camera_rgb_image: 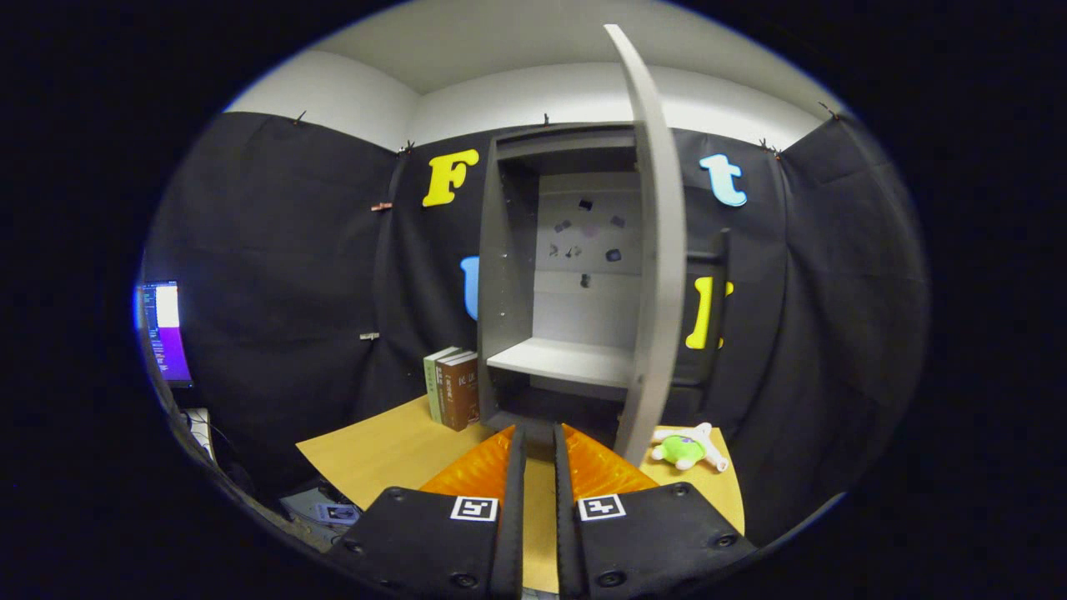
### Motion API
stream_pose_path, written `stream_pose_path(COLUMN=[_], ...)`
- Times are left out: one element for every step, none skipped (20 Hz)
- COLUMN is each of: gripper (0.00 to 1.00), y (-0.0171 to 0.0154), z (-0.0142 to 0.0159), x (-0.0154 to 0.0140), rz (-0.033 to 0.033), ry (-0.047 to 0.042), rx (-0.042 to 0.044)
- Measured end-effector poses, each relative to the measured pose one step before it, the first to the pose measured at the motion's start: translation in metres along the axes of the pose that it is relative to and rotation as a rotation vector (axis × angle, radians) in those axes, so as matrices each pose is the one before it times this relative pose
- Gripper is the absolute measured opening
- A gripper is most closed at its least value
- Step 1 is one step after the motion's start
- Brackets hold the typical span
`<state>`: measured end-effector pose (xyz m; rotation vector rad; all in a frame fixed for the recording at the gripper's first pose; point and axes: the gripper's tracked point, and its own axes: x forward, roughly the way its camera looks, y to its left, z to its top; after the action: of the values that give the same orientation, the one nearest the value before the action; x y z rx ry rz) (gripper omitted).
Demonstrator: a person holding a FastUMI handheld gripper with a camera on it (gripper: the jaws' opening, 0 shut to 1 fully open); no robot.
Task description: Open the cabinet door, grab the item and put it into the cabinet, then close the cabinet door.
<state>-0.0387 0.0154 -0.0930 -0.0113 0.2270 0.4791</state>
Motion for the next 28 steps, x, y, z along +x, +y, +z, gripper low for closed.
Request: stream_pose_path(gripper=[0.20, 0.20, 0.20, 0.20, 0.21, 0.23, 0.48, 0.54, 0.53, 0.53, 0.52, 0.52, 0.53, 0.53, 0.53, 0.53, 0.53, 0.53, 0.53, 0.53, 0.52, 0.52, 0.52, 0.52, 0.52, 0.52, 0.52, 0.52], y=[0.00658, 0.00594, 0.00362, 0.00141, 0.00261, 0.00428, 0.00219, 0.00031, -0.00246, 0.00138, 0.00263, 0.00322, 0.00110, 0.00208, 0.00223, 0.00325, -0.00265, -0.00472, -0.00338, -0.00027, -0.00108, -0.00224, -0.00278, -0.00237, 0.00129, 0.00043, -0.00016, -0.00026], z=[-0.00534, -0.00905, -0.00813, -0.00546, -0.00470, -0.00818, -0.00862, -0.01012, -0.00880, -0.01266, -0.01365, -0.01563, -0.01097, -0.00992, -0.00839, -0.00801, -0.00769, -0.00804, -0.00852, -0.00454, -0.00515, -0.00768, -0.00633, -0.00634, -0.00705, -0.00502, -0.00138, 0.00044], x=[-0.00132, 0.00306, -0.00323, 0.00112, 0.00359, 0.00487, 0.00366, -0.00036, 0.00143, 0.00203, 0.00097, -0.00012, -0.00015, 0.00203, 0.00034, 0.00445, 0.00391, 0.00327, 0.00571, 0.00299, 0.00267, 0.00752, 0.00658, 0.00715, 0.00938, 0.01157, 0.00674, 0.00384], rz=[0.00697, -0.00151, -0.00829, -0.01536, -0.01449, -0.01395, -0.01981, -0.03227, -0.03592, -0.02698, -0.01707, -0.02005, -0.01642, -0.01292, -0.01104, -0.01255, -0.02505, -0.02764, -0.02389, -0.01133, -0.01060, -0.01815, -0.01420, -0.00893, 0.00125, 0.00430, 0.00377, -0.00073], ry=[0.01778, 0.03670, 0.03252, 0.02168, 0.01843, 0.02556, 0.03386, 0.03143, 0.02138, 0.04384, 0.05012, 0.05618, 0.04040, 0.04078, 0.02974, 0.02902, 0.03024, 0.03278, 0.03105, 0.01773, 0.02483, 0.02552, 0.02483, 0.02633, 0.02450, 0.02027, 0.01206, 0.01069], rx=[0.01303, 0.01534, 0.01093, 0.00717, 0.01283, 0.01598, 0.01721, 0.00999, 0.01040, 0.02181, 0.01837, 0.01784, 0.01352, 0.02230, 0.02525, 0.01485, 0.00199, -0.00239, 0.00282, 0.00753, 0.00818, -0.00231, -0.01073, -0.00977, 0.00025, 0.01011, 0.01058, 0.00048])
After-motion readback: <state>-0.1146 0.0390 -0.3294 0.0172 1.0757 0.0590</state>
